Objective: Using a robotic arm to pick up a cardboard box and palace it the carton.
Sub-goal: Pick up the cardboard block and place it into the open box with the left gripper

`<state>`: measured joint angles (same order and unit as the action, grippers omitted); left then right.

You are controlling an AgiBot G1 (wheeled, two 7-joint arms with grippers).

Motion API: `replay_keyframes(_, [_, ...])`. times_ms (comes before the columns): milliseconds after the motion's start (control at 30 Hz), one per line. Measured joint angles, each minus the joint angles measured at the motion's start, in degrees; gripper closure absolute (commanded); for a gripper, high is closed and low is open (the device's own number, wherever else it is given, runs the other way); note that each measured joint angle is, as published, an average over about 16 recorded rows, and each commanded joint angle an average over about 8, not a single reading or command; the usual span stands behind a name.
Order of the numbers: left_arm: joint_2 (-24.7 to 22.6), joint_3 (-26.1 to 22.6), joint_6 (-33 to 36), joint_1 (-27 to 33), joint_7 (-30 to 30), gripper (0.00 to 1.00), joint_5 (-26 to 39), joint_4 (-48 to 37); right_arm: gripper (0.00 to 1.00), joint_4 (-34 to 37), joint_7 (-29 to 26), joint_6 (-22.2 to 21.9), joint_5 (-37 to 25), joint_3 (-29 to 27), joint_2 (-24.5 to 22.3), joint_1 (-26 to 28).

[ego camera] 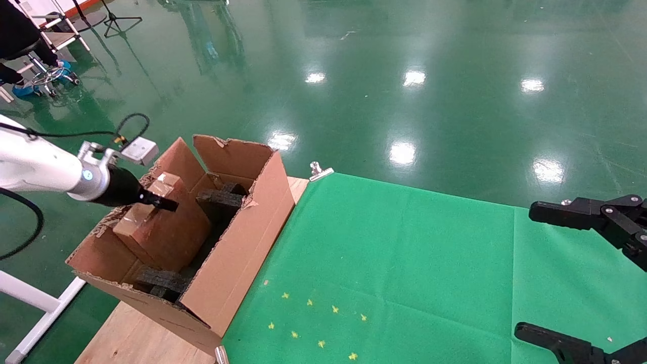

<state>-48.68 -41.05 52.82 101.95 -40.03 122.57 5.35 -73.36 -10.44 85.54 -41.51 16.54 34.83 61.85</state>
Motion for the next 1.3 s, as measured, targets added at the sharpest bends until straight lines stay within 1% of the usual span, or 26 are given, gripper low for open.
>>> replay_keyframes(233, [-2.2,-0.3,-2.8,-2.3,-0.9,1.00,0.5,-2.8,0.00,0.0,0.0,0.0,0.0,0.0,0.0,0.0])
replay_keyframes(267, [-2.5,-0.4,-3.1,-2.5,-1.1,0.90,0.6,-3.1,0.00,0.0,0.0,0.0,0.0,0.0,0.0,0.0])
replay_keyframes(500, [-3.6,-0.8,-4.7,-3.3,-2.2,0.03,1.0,-4.7,0.00,0.0,0.0,0.0,0.0,0.0,0.0,0.0])
replay_keyframes(533, [-3.7,-0.8,-4.8,-3.3,-2.3,0.00,1.1,-4.7,0.00,0.0,0.0,0.0,0.0,0.0,0.0,0.0])
replay_keyframes(1033, [-3.0,-1.3,-5.2,-2.0,-2.0,0.00,1.9,-4.3,0.00,0.0,0.1,0.0,0.0,0.1,0.0,0.0])
replay_keyframes(1167, [-2.1,-0.9,-4.2,-1.0,-0.7,0.00,1.3,-3.3,0.00,0.1,0.1,0.0,0.1,0.1,0.0,0.0])
replay_keyframes(1300, [-0.8,0.2,-1.6,0.2,1.9,0.00,-0.5,-1.0,0.00,0.1,0.1,0.0,0.1,0.1,0.0,0.0])
